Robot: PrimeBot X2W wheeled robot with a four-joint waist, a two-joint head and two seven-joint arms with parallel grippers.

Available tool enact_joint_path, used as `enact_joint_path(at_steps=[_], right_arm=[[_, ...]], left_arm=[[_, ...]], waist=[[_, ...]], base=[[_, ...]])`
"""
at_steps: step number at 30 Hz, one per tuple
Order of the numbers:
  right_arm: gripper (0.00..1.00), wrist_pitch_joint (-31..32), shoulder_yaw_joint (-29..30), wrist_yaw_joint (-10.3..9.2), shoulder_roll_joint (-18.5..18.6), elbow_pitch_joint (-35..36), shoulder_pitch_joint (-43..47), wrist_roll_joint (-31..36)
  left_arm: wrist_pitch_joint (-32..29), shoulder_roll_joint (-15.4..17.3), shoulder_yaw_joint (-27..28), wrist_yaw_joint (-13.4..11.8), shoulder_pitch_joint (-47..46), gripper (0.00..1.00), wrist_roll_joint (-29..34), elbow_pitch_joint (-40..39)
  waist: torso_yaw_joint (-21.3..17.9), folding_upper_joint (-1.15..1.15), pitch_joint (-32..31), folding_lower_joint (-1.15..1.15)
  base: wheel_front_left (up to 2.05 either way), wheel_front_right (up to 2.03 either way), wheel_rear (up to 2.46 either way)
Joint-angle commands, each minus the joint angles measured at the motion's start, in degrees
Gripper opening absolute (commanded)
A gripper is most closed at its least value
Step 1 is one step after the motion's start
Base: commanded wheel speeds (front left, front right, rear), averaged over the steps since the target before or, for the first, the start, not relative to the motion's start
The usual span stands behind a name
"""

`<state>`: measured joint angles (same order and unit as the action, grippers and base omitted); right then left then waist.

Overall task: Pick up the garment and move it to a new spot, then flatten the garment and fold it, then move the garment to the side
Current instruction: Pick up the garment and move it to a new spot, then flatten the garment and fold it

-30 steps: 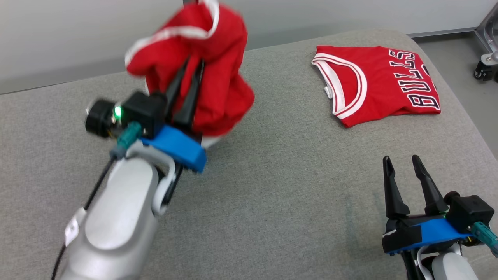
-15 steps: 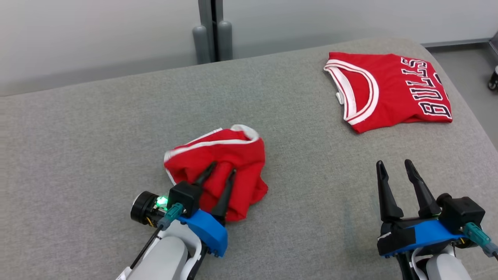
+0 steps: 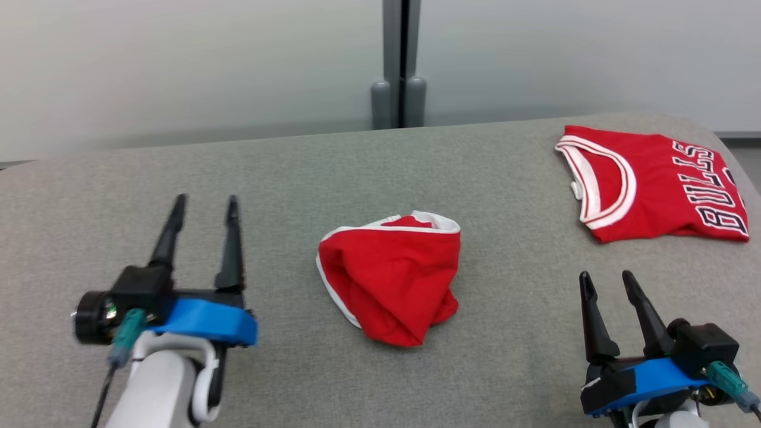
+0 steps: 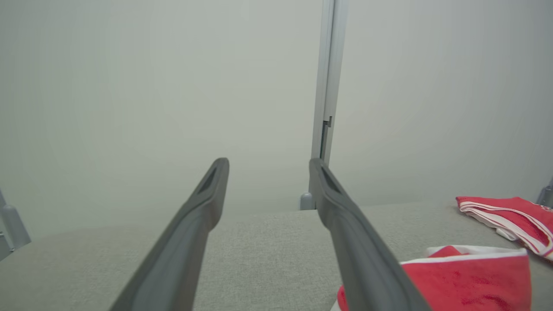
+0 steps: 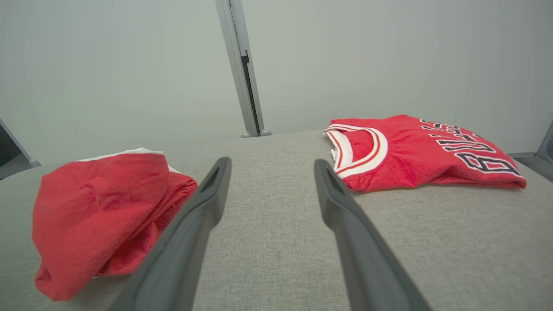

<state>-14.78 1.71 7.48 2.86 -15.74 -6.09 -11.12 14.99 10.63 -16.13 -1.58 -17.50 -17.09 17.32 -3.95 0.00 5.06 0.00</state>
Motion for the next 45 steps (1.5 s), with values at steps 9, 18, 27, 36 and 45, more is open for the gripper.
enact_joint_path(at_steps=[9,18,27,36,45], right_arm=[[1.00,-0.24,0.53,0.04,0.11,-0.84,2.23,0.44],[1.00,0.65,0.78,0.04,0.10,-0.54,5.09,0.76],[1.00,3.46,1.22,0.04,0.10,1.19,7.03,2.83],[1.00,5.59,1.13,0.04,0.10,2.33,7.58,2.95],[1.00,6.01,1.16,0.04,0.10,2.74,7.64,2.66]], left_arm=[[0.20,2.96,8.64,-2.15,12.05,1.00,2.73,-5.23],[0.20,0.91,11.15,-0.44,19.37,1.00,2.21,-6.60],[-0.80,1.13,9.23,0.39,19.01,1.00,3.94,-2.45],[-1.04,1.34,9.08,-0.01,17.80,1.00,3.45,-0.94],[-1.63,1.18,8.83,-0.81,17.93,1.00,3.05,-1.62]], waist=[[4.46,0.00,-2.62,0.00],[7.13,0.00,-4.82,0.00],[7.73,0.00,-5.27,0.00],[7.43,0.00,-5.22,0.00],[7.18,0.00,-5.13,0.00]], base=[[0.00,0.00,0.00],[0.00,0.00,0.00],[0.00,0.00,0.00],[0.00,0.00,0.00],[0.00,0.00,0.00]])
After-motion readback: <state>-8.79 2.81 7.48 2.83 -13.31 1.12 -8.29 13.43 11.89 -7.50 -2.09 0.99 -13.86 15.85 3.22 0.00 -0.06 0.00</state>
